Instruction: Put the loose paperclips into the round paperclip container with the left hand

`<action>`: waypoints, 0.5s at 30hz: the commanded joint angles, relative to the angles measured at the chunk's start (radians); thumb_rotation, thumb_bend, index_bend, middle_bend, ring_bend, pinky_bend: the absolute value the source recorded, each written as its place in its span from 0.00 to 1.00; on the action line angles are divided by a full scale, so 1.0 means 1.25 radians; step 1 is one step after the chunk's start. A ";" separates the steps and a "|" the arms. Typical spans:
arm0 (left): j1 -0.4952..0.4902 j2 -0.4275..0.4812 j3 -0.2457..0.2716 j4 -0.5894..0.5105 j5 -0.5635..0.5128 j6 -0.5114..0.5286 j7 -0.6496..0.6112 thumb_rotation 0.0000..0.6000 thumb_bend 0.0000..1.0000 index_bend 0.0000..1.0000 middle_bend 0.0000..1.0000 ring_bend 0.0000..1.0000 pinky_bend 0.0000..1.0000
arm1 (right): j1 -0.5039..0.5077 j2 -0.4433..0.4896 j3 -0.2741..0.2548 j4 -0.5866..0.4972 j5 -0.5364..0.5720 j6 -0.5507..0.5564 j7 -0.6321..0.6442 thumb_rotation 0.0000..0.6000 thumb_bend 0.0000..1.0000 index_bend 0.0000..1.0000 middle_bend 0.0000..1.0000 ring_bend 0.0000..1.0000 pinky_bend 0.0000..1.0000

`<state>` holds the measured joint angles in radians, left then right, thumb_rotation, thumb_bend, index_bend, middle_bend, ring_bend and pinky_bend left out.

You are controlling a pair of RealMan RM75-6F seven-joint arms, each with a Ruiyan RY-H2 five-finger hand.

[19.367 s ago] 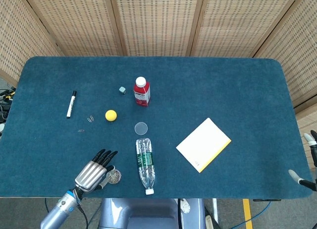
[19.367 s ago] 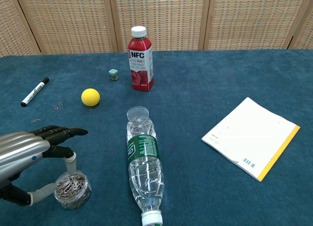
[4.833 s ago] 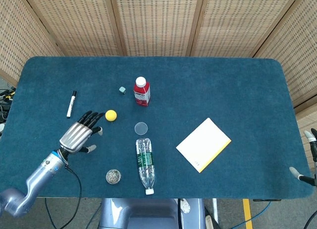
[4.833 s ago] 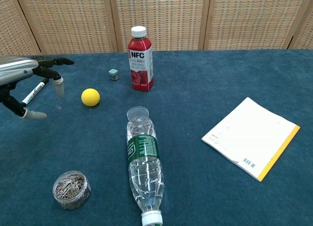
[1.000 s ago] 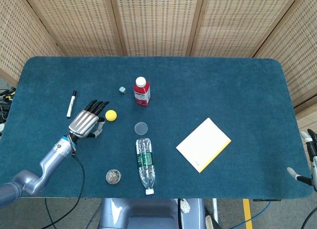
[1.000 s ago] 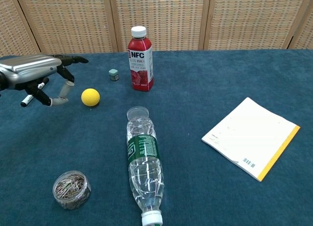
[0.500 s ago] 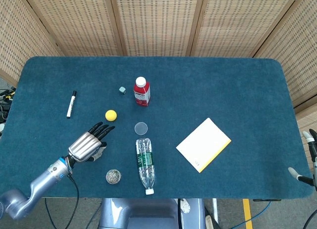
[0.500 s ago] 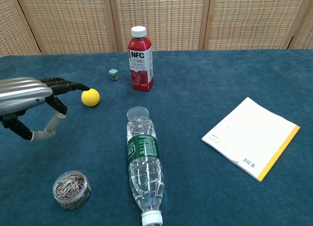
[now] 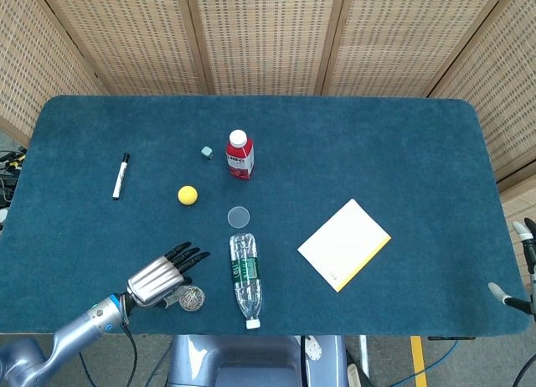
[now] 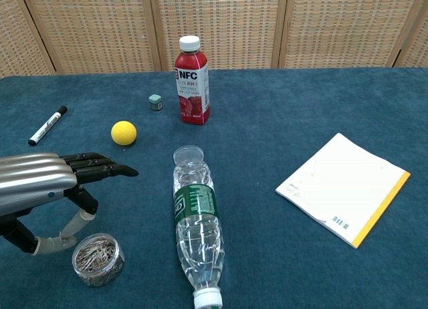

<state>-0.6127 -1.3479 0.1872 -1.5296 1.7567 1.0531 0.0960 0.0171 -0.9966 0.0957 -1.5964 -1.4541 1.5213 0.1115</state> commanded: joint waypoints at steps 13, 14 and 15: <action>-0.001 -0.036 -0.017 0.018 -0.017 -0.028 0.014 1.00 0.41 0.69 0.00 0.00 0.00 | -0.002 0.002 0.000 0.001 -0.002 0.003 0.006 1.00 0.00 0.00 0.00 0.00 0.00; -0.003 -0.038 -0.016 0.017 -0.016 -0.030 0.012 1.00 0.41 0.69 0.00 0.00 0.00 | -0.002 0.002 0.000 0.001 -0.002 0.003 0.006 1.00 0.00 0.00 0.00 0.00 0.00; -0.003 -0.039 -0.016 0.017 -0.016 -0.032 0.011 1.00 0.41 0.68 0.00 0.00 0.00 | -0.002 0.002 0.000 0.001 -0.002 0.003 0.007 1.00 0.00 0.00 0.00 0.00 0.00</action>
<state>-0.6160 -1.3961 0.1668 -1.5082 1.7363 1.0142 0.1110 0.0148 -0.9941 0.0960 -1.5947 -1.4562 1.5248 0.1202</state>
